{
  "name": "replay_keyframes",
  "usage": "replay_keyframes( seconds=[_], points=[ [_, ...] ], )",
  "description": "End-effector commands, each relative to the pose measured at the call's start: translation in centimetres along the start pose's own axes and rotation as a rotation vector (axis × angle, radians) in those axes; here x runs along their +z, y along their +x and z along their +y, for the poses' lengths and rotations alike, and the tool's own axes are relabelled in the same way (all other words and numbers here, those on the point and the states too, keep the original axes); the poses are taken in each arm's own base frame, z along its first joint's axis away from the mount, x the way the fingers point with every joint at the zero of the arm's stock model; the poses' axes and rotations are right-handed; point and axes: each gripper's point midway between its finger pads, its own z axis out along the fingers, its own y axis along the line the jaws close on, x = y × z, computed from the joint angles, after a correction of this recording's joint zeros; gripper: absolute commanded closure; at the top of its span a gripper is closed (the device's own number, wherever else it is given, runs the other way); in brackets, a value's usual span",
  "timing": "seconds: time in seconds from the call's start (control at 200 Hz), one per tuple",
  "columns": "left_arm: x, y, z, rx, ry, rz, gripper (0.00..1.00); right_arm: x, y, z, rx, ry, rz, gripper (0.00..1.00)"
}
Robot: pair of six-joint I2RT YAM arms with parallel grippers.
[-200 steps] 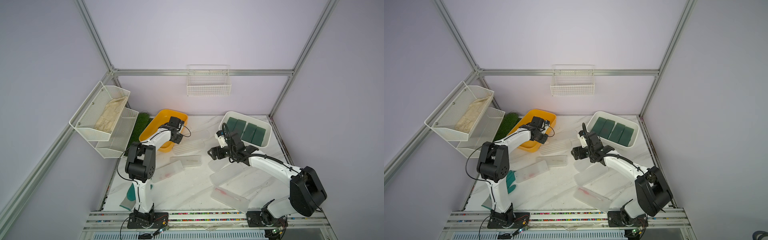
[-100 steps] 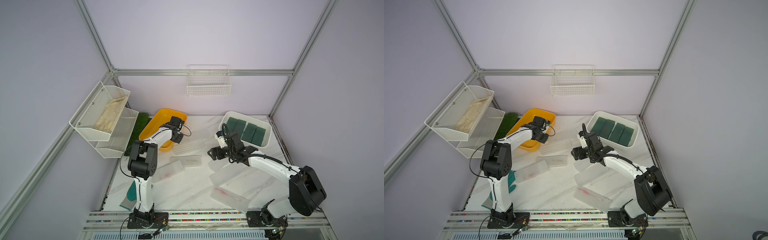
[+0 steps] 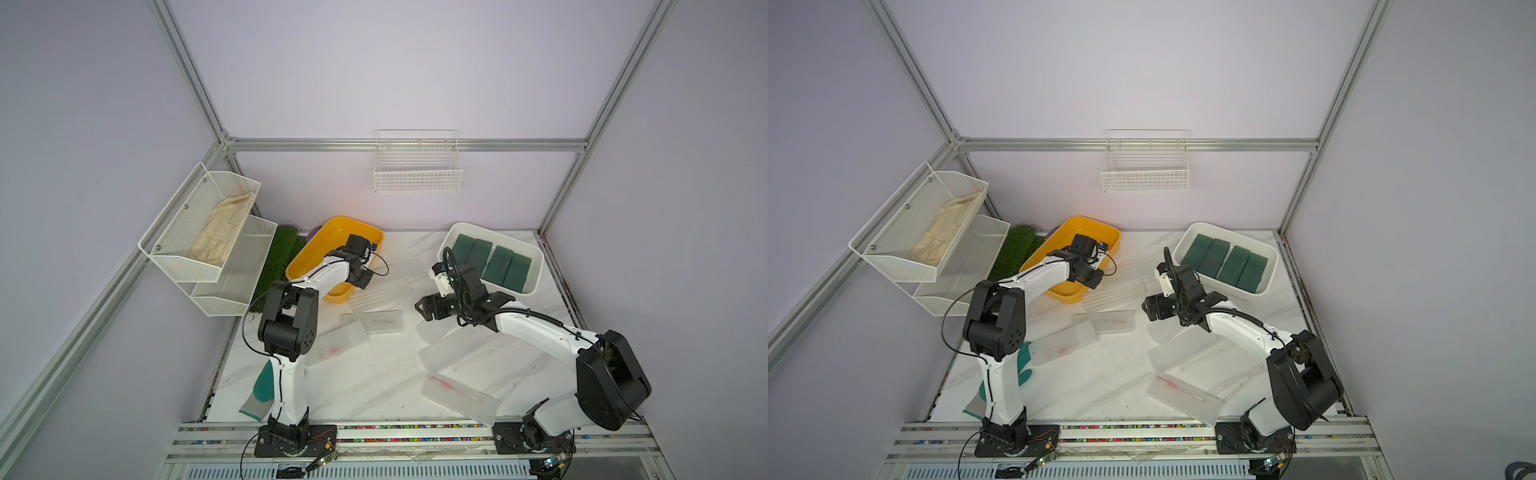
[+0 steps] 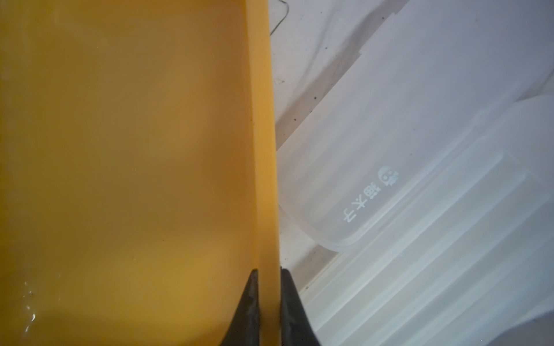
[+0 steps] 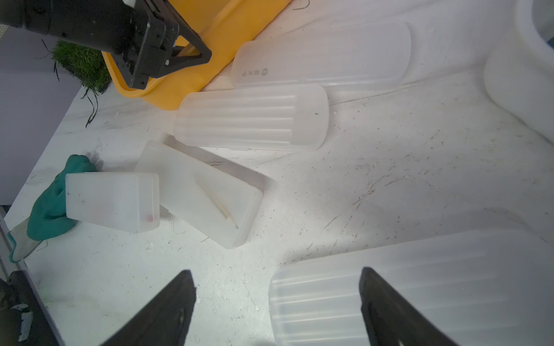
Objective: Place the pencil cases by color into the storage box
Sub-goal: Adjust the storage box at the center of the board, then pick up the pencil case from the center of the board.
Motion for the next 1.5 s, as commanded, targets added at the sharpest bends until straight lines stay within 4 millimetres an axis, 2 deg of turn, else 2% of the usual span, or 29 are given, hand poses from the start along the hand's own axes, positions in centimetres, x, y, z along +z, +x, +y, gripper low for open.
replay_keyframes(
  seconds=[0.0, 0.185, 0.285, 0.365, 0.45, 0.54, 0.65, 0.77, 0.84, 0.93, 1.085, 1.26, 1.495],
  points=[
    [-1.7, -0.2, -3.1, 0.059, 0.085, -0.034, 0.88, -0.5, -0.6, 0.1, -0.022, 0.001, -0.034, 0.13],
    [-2.6, 0.3, -6.1, 0.108, 0.133, -0.04, 0.89, -0.9, -1.0, -0.4, -0.004, 0.028, -0.053, 0.12],
    [-3.3, 0.6, -7.3, 0.123, 0.147, -0.046, 0.89, -1.0, -1.1, -0.4, 0.012, 0.033, -0.057, 0.12],
    [-4.0, 0.4, -7.4, 0.118, 0.147, -0.063, 0.87, -1.2, -1.2, -0.3, 0.011, 0.027, -0.064, 0.12],
    [-5.0, -0.2, -6.7, 0.109, 0.117, -0.091, 0.78, -1.4, -1.3, -0.2, 0.007, 0.022, -0.073, 0.12],
    [-6.6, -1.4, -5.7, 0.08, 0.087, -0.136, 0.58, -1.7, -1.5, -0.1, -0.006, 0.019, -0.086, 0.11],
    [-9.3, -3.2, -4.7, -0.025, 0.138, -0.214, 0.41, -1.8, -1.4, 0.1, -0.026, 0.011, -0.091, 0.09],
    [-11.7, -4.0, -3.7, -0.158, 0.193, -0.269, 0.28, -2.0, -1.7, 0.5, -0.079, -0.008, -0.112, 0.08],
    [-12.6, -3.8, -3.3, -0.23, 0.21, -0.275, 0.21, -2.3, -1.9, 0.9, -0.111, -0.031, -0.138, 0.07],
    [-13.7, -3.3, -2.8, -0.334, 0.237, -0.275, 0.16, -2.3, -2.1, 1.6, -0.163, -0.066, -0.173, 0.06],
    [-15.2, -1.6, -2.2, -0.462, 0.247, -0.243, 0.0, -1.9, -1.9, 4.8, -0.293, -0.177, -0.236, 0.06],
    [-16.4, 0.2, -1.5, -0.55, 0.25, -0.201, 0.0, 0.1, -0.6, 9.2, -0.453, -0.283, -0.256, 0.06],
    [-17.0, 1.6, 0.8, -0.627, 0.217, -0.171, 0.0, 3.0, 3.3, 16.1, -0.676, -0.416, -0.227, 0.05]
  ],
)
